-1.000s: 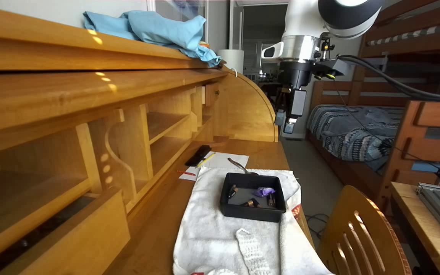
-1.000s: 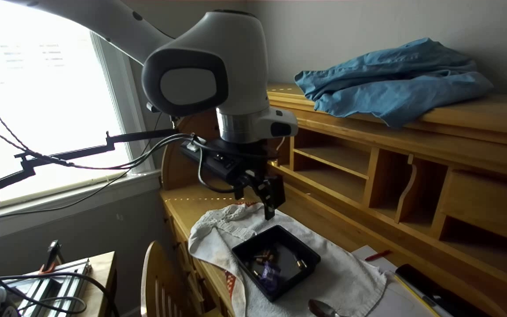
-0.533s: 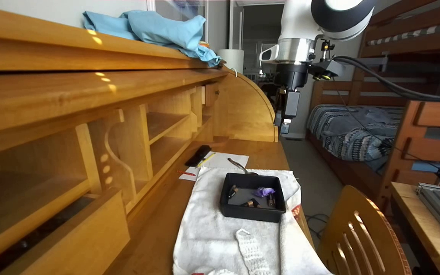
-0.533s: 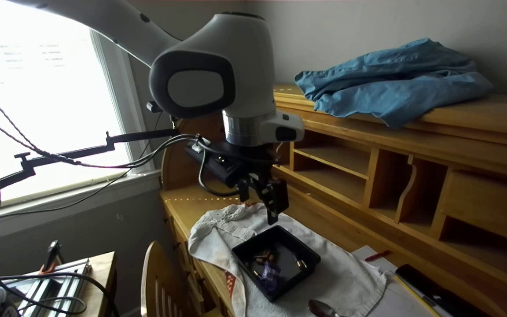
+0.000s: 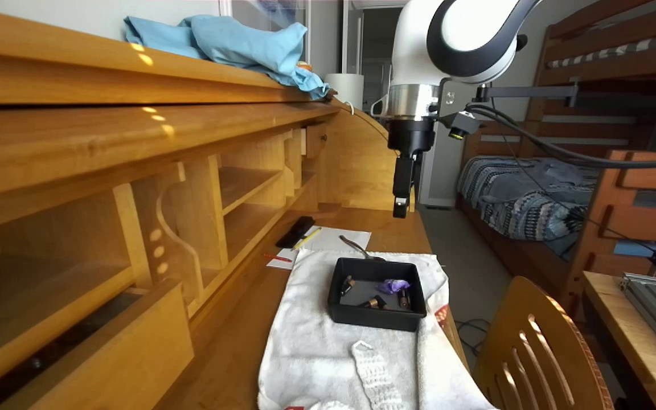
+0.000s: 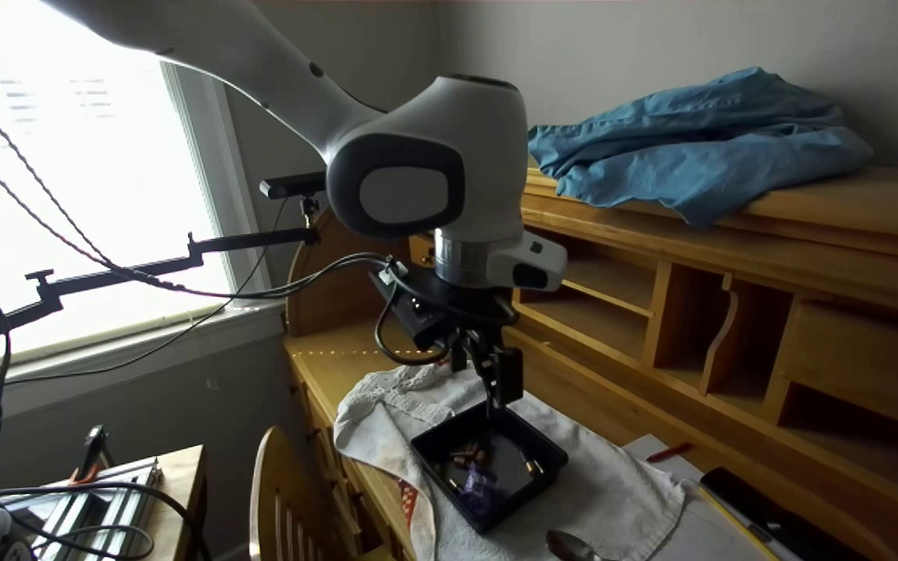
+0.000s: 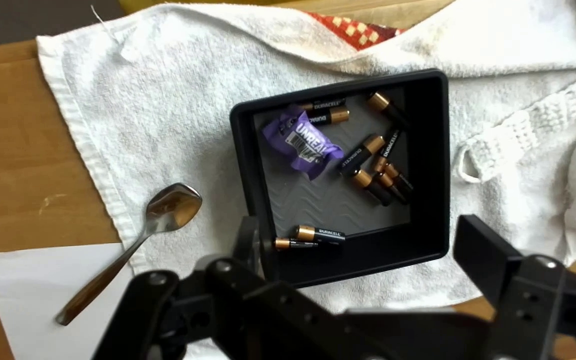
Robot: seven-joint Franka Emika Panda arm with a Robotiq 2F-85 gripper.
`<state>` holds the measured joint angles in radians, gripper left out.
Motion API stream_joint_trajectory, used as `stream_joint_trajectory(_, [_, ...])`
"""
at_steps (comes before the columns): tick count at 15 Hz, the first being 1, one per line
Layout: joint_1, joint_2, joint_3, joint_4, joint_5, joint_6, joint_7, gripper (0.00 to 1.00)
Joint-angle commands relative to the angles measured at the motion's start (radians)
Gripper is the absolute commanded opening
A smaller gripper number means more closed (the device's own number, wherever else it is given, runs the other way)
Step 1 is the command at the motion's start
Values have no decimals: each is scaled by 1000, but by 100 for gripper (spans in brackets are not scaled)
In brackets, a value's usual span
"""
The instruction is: Remove one brown and one purple object from the box
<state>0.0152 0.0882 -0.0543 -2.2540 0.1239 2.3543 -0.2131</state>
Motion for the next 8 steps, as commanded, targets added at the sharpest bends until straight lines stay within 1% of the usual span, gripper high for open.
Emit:
stream_joint_trajectory(1, [-11,90,32,94,44,-56,85,100])
stream_joint_trajectory(3, [-11,122,42,123,53,-75,142,100])
stream_joint_trajectory(8, [-8,196,62,160,37,-50,179,100])
